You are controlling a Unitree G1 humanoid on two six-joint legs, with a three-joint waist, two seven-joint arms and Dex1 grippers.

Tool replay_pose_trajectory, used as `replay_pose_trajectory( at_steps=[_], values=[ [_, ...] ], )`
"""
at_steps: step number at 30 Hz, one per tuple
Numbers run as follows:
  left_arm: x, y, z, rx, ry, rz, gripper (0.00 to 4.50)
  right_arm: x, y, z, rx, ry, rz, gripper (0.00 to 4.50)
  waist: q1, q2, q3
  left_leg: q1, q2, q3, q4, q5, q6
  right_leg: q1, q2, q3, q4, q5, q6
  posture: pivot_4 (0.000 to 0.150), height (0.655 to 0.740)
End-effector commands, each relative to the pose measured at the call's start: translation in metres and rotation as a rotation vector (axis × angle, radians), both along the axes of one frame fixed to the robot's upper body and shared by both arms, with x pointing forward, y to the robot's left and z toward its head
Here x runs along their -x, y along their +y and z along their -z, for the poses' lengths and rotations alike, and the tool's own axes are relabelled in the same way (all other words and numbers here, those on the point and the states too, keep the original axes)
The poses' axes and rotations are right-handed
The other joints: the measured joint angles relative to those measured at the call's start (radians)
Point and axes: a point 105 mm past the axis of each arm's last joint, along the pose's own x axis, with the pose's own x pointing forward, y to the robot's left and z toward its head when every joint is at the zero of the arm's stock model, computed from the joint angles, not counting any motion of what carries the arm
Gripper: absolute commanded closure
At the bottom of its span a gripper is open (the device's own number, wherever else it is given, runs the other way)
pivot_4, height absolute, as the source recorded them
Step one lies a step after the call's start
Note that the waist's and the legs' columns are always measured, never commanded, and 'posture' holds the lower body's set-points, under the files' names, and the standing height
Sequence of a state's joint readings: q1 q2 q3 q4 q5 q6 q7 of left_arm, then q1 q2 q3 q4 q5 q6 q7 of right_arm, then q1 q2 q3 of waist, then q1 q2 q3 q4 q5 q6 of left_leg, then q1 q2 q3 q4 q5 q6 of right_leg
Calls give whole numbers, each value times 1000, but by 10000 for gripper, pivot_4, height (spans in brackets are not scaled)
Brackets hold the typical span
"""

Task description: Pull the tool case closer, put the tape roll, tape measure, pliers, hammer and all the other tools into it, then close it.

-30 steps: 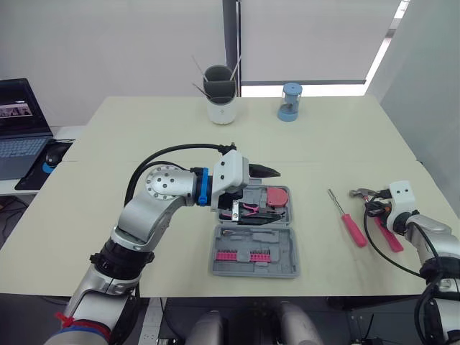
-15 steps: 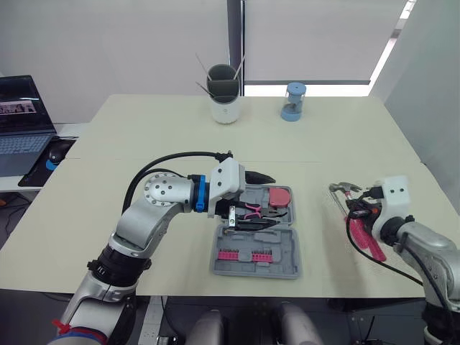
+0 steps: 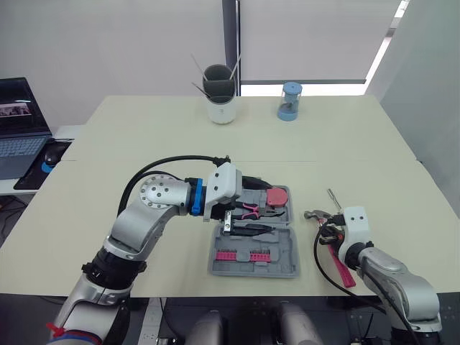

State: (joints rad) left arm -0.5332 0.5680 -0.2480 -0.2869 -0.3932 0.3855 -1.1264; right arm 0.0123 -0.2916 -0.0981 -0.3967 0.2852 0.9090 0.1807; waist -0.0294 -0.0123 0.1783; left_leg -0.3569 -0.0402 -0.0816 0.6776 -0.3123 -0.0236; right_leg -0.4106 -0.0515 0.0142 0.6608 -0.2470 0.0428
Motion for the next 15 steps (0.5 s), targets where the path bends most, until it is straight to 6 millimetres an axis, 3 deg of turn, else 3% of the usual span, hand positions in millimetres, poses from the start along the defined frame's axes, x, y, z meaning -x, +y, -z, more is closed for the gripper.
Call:
replay_pose_trajectory(
  at_steps=[1,7,9,11,15],
  values=[
    [6,2,-10,3,-41,18,0,-8,2,-10,-3,-68,13,42967,0,0,0,0,0,0,0,0,0,0,0,0,0,0,0,1500,7400],
    [7,3,-10,-12,-37,26,0,-7,4,0,-19,-42,37,42967,0,0,0,0,0,0,0,0,0,0,0,0,0,0,0,1500,7400],
    [8,2,-10,-13,-37,29,0,-5,11,-1,-58,-43,18,35688,0,0,0,0,0,0,0,0,0,0,0,0,0,0,0,1500,7400],
    [7,2,-10,-14,-36,30,0,-1,16,-3,-79,-40,-6,31303,0,0,0,0,0,-1,0,0,0,0,0,0,0,0,0,1500,7400],
    [7,1,-9,-12,-37,29,0,4,11,-10,-72,-47,-16,20078,0,0,0,0,0,0,0,0,0,0,0,0,0,0,0,1500,7400]
  ],
)
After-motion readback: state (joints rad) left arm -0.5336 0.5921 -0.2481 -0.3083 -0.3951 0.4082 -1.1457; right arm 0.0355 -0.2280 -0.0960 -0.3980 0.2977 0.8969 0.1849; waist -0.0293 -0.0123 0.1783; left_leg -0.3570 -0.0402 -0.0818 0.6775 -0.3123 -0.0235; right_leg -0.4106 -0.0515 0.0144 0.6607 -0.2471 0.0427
